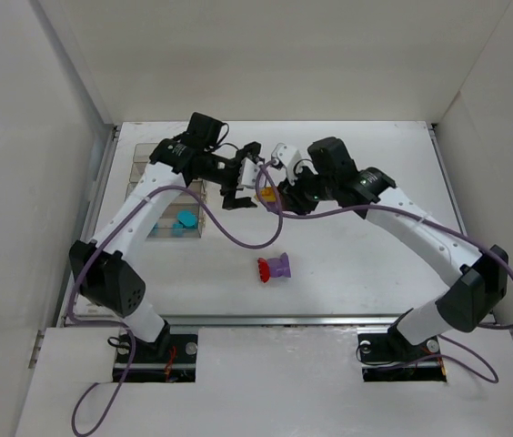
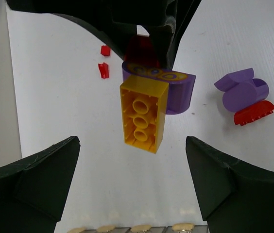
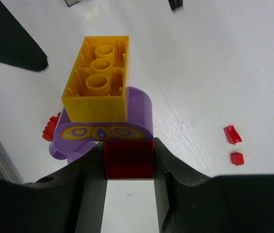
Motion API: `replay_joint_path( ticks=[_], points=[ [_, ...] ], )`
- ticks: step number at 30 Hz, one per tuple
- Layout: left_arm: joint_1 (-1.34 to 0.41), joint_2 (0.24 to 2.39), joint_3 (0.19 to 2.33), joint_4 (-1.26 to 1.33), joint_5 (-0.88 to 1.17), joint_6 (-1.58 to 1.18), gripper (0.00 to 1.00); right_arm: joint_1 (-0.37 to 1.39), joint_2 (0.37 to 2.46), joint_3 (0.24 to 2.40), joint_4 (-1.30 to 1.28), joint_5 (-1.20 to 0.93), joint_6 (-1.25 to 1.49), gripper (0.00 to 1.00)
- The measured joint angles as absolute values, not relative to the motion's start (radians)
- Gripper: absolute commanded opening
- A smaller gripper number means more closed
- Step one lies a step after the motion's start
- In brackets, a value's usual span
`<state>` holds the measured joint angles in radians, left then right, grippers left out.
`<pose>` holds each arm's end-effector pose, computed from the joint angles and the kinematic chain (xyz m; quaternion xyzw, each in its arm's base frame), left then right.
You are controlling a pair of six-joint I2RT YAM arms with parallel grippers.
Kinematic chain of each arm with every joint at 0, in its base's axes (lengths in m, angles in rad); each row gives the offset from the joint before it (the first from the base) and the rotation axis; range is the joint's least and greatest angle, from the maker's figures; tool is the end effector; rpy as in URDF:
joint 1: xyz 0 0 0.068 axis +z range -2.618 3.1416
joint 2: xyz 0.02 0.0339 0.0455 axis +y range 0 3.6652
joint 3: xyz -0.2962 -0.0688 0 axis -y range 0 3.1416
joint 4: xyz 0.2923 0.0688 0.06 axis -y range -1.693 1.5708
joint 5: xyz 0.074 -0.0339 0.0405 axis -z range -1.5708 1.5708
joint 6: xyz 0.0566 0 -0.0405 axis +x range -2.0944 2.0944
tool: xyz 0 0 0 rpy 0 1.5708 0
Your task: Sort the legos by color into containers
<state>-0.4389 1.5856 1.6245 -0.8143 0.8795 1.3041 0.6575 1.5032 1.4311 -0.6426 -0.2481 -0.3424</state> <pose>0.3370 -0.2064 0.4039 0.7446 0.4108 -0.2094 0.4827 0.3027 0.2513 0.3634 -0.4779 0.7677 0.1758 0.3891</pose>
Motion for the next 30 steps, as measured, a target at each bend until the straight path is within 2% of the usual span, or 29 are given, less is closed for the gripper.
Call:
replay_joint_path(
  ticks=[4,7,8,9,13,15,20,21,24,25,30],
  points=[
    [-0.469,1.612,1.64,-0.836,0.903,1.328,0.86,0.667,1.475,1.43,-0.634,-0.259,-0.352,0.0],
    [-0.478,1.631,1.652,-0.85,0.925,1.332,0.78,0.675,1.463,1.43,-0.626,-0.263,-0.361,0.0],
    [-0.477,1.636,1.655,-0.852,0.93,1.334,0.75,0.677,1.462,1.43,-0.625,-0.265,-0.364,0.0],
    [-0.477,1.642,1.66,-0.855,0.934,1.335,0.65,0.679,1.462,1.43,-0.623,-0.267,-0.364,0.0],
    [-0.476,1.661,1.682,-0.88,0.935,1.344,0.48,0.678,1.461,1.43,-0.621,-0.261,-0.368,0.0],
    [-0.476,1.665,1.691,-0.884,0.933,1.348,0.45,0.678,1.461,1.43,-0.62,-0.26,-0.368,0.0],
    [-0.476,1.667,1.702,-0.91,0.926,1.363,0.45,0.679,1.461,1.43,-0.619,-0.262,-0.371,0.0],
    [-0.476,1.667,1.703,-0.913,0.926,1.369,0.32,0.68,1.461,1.43,-0.618,-0.262,-0.371,0.0],
    [-0.476,1.667,1.705,-0.933,0.925,1.375,0.11,0.68,1.461,1.429,-0.619,-0.255,-0.372,0.0],
    [-0.476,1.667,1.705,-0.935,0.925,1.378,0.0,0.681,1.461,1.429,-0.619,-0.257,-0.373,0.0],
    [-0.471,1.667,1.705,-0.936,0.923,1.381,0.0,0.683,1.464,1.427,-0.614,-0.253,-0.371,0.0]
  ],
)
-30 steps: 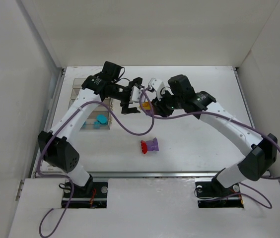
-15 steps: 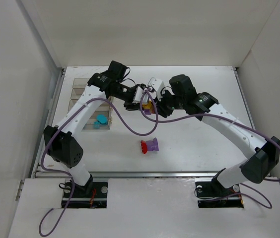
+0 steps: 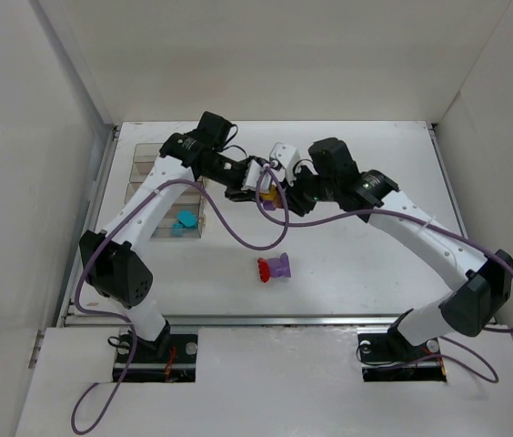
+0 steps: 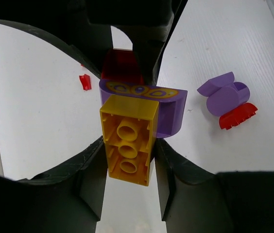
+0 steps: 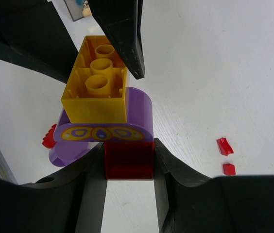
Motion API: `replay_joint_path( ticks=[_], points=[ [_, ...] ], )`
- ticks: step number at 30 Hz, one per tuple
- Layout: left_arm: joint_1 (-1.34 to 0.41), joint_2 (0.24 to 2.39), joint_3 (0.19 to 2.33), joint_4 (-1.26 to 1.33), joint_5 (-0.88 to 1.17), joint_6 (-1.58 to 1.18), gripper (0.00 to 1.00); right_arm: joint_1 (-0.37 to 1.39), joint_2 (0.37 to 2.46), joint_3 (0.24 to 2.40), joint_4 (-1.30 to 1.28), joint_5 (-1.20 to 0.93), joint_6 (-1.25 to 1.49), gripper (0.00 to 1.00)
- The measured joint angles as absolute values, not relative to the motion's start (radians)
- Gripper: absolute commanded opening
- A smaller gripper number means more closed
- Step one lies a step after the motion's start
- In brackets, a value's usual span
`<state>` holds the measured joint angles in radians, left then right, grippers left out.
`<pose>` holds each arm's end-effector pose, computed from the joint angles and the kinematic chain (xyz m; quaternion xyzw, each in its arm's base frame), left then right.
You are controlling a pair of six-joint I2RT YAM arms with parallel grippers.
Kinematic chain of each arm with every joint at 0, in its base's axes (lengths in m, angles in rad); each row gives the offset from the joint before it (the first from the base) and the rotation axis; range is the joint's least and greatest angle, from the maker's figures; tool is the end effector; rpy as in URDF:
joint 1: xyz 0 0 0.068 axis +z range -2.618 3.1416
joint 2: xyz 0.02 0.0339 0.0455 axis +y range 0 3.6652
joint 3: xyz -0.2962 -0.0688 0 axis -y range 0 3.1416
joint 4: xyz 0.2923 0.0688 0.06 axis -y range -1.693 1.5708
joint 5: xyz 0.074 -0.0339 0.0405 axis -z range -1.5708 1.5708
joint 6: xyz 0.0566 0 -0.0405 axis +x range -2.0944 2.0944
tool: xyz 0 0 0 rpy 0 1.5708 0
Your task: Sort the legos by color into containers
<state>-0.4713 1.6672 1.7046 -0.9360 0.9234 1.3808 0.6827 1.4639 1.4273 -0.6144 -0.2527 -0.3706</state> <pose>0.3410 -0.2244 0.3946 0.7638 0.3905 -0.2481 0.4500 0.2899 0.2540 0.3792 -0.4952 0.7404 0.1800 0.4174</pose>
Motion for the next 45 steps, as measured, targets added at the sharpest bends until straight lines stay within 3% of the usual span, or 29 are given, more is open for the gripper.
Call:
replay_joint_path(
  ticks=[13,28,36,45],
  points=[
    [-0.438,1.667,1.687,-0.951,0.859,1.394,0.0,0.676,1.501,1.333,-0.445,-0.256,-0.307,0.0],
    [-0.389,1.646,1.622,-0.921,0.814,1.308,0.0,0.623,1.586,1.246,-0.542,-0.118,-0.241,0.0],
    [-0.252,1.55,1.412,-0.654,0.76,1.011,0.0,0.614,1.586,1.243,-0.527,-0.109,-0.179,0.0],
    [-0.049,1.573,1.309,-0.136,0.465,0.549,0.0,0.603,1.609,1.279,-0.492,-0.124,-0.16,0.0]
  ],
)
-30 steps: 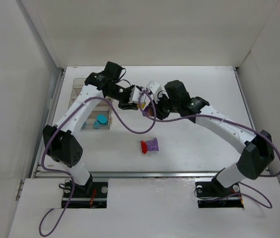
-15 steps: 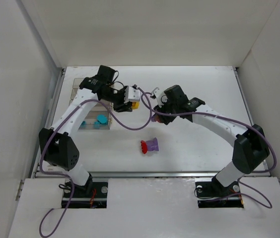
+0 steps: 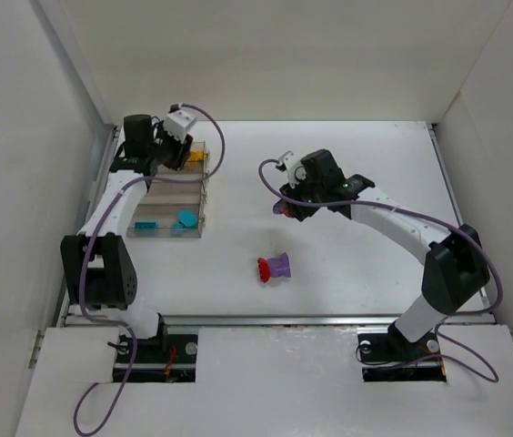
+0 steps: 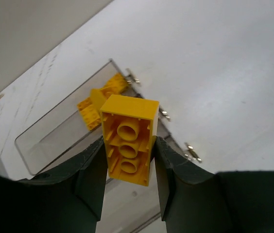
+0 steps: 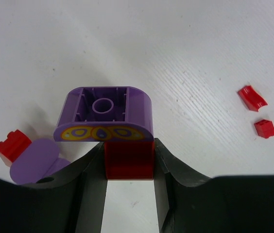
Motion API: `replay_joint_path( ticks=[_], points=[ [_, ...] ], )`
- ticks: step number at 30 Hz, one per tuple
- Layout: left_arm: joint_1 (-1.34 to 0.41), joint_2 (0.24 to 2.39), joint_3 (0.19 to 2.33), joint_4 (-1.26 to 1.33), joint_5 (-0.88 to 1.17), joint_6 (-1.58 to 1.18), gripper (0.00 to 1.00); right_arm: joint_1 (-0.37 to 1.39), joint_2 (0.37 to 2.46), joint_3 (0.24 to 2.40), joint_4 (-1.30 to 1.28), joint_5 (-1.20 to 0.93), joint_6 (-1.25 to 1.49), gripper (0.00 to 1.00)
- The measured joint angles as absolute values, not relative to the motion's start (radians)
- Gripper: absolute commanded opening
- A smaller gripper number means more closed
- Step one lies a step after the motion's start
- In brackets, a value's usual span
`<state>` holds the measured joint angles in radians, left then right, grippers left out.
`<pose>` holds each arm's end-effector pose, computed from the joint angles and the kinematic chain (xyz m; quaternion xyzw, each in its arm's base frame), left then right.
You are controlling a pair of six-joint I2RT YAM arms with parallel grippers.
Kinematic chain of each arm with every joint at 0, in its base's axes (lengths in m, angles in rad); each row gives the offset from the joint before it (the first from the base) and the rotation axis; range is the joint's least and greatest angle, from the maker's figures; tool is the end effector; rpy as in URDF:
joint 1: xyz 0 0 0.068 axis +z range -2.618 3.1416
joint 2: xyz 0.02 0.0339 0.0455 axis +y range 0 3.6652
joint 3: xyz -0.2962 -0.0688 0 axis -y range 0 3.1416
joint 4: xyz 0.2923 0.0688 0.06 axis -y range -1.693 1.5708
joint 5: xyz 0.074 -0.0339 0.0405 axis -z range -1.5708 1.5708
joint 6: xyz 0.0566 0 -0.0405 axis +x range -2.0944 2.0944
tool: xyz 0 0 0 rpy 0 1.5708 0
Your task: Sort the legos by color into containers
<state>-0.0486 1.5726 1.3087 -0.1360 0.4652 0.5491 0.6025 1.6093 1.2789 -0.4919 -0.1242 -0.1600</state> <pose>0.4314 -0.0464 0.3429 0.3605 0.7376 -0.0530 0.5685 0.3387 0.2415 0.2760 -0.3667 0.8538 0.1364 0.3433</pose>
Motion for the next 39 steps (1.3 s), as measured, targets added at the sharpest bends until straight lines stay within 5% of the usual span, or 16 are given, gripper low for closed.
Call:
replay_joint_path(
  ticks=[9,25,32,35,39],
  points=[
    [0.081,1.906,1.472,0.039,0.309,0.422,0.0,0.603,1.65,1.342,-0.486,-0.139,-0.16,0.0],
    [0.092,2.086,1.573,0.201,0.198,0.425,0.0,0.603,1.727,1.433,-0.514,-0.139,-0.152,0.0],
    [0.092,2.134,1.573,0.213,0.195,0.443,0.2,0.603,1.731,1.463,-0.527,-0.13,-0.144,0.0],
    [0.092,2.146,1.573,0.213,0.197,0.45,0.43,0.603,1.742,1.482,-0.532,-0.13,-0.138,0.0],
    [0.092,2.146,1.573,0.214,0.206,0.464,0.54,0.603,1.753,1.491,-0.539,-0.128,-0.134,0.0]
  ],
)
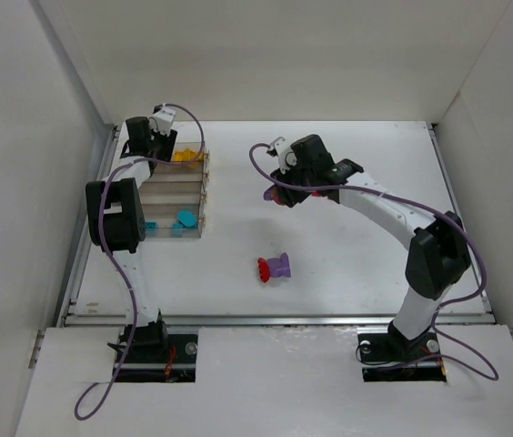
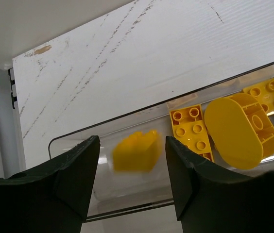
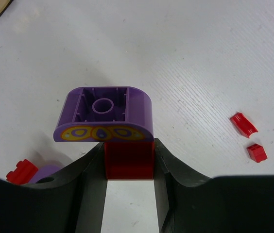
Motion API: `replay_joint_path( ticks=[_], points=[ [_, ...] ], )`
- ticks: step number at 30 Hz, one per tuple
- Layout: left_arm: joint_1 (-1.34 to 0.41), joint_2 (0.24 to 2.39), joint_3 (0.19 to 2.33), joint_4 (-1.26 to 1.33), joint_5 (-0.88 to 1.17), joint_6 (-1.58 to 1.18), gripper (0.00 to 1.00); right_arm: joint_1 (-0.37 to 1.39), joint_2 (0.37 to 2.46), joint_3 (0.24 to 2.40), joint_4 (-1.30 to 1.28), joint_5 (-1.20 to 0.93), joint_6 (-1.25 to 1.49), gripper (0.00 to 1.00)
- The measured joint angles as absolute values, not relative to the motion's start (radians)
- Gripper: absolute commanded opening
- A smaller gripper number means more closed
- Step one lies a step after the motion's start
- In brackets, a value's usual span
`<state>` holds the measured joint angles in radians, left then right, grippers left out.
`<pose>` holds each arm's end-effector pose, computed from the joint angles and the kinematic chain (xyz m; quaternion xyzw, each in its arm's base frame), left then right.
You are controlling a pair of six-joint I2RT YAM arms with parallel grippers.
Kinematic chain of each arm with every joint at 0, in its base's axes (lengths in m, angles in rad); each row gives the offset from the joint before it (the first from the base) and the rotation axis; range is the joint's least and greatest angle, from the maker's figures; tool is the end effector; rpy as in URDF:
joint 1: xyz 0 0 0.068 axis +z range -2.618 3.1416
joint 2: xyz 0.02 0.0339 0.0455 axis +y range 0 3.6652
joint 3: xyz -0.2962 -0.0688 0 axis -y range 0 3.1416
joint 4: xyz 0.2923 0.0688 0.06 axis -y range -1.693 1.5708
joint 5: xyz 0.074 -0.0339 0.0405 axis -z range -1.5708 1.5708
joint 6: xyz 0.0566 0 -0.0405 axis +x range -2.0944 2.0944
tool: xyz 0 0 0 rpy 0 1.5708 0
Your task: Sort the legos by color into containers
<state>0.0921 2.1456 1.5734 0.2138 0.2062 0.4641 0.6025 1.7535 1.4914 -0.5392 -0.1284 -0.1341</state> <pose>0.5790 0.0418 0.2089 0.2088 0.7925 0.0743 0.5682 0.3767 0.2679 0.2935 -0.3555 0.8543 0.1448 0.3505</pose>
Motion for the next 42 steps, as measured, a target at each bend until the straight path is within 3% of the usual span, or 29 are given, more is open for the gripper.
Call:
replay_joint_path(
  ticks=[15,18,22,29,42],
  points=[
    [0.088,2.093,1.563,0.11,0.345,0.5,0.52,0.603,1.757,1.491,-0.547,-0.128,-0.135,0.0],
    [0.078,2.024,1.551,0.06,0.405,0.556,0.58,0.603,1.752,1.491,-0.546,-0.132,-0.135,0.0],
    [0.034,1.869,1.508,-0.019,0.529,0.653,0.65,0.603,1.736,1.492,-0.546,-0.138,-0.128,0.0],
    [-0.044,1.738,1.517,-0.24,0.728,0.838,0.68,0.586,1.702,1.514,-0.541,-0.172,-0.04,0.0],
    [-0.297,1.678,1.562,-0.504,0.757,0.982,0.68,0.561,1.708,1.658,-0.485,-0.277,0.225,0.0]
  ],
)
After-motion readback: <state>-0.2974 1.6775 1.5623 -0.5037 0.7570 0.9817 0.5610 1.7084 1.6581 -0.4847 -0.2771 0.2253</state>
